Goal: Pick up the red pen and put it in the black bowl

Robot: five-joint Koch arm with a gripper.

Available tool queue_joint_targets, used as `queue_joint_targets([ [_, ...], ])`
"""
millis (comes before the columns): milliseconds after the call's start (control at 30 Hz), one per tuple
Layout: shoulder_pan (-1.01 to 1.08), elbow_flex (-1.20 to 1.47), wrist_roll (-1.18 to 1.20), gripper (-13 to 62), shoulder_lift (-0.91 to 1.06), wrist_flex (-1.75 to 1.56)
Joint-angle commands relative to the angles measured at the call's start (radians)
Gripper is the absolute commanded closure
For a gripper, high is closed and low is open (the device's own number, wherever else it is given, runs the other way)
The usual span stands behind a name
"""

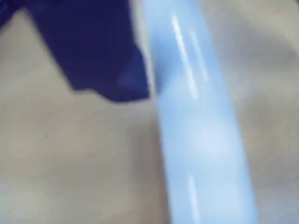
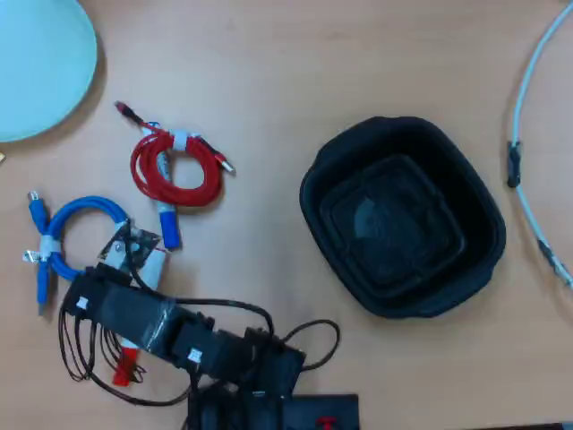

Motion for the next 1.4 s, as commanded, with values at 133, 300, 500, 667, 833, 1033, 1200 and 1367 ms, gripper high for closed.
queue_joint_targets([
  [133,-0.009,0.057,0.020,6.6,0.003,-0.117],
  [300,-0.008,0.147,0.029,7.3,0.006,-0.202],
  [500,-0.009,0.173,0.097,27.2,0.006,-0.245],
  [667,-0.025,0.169,0.150,59.3,0.008,-0.307],
  [833,-0.034,0.178,0.152,55.9,0.008,-0.307],
  [1033,-0.029,0.212,0.210,56.0,0.028,-0.278],
  [1200,-0.005,0.198,0.529,56.0,0.175,-0.207],
  [1367,-0.005,0.196,0.604,56.1,0.379,-0.132],
])
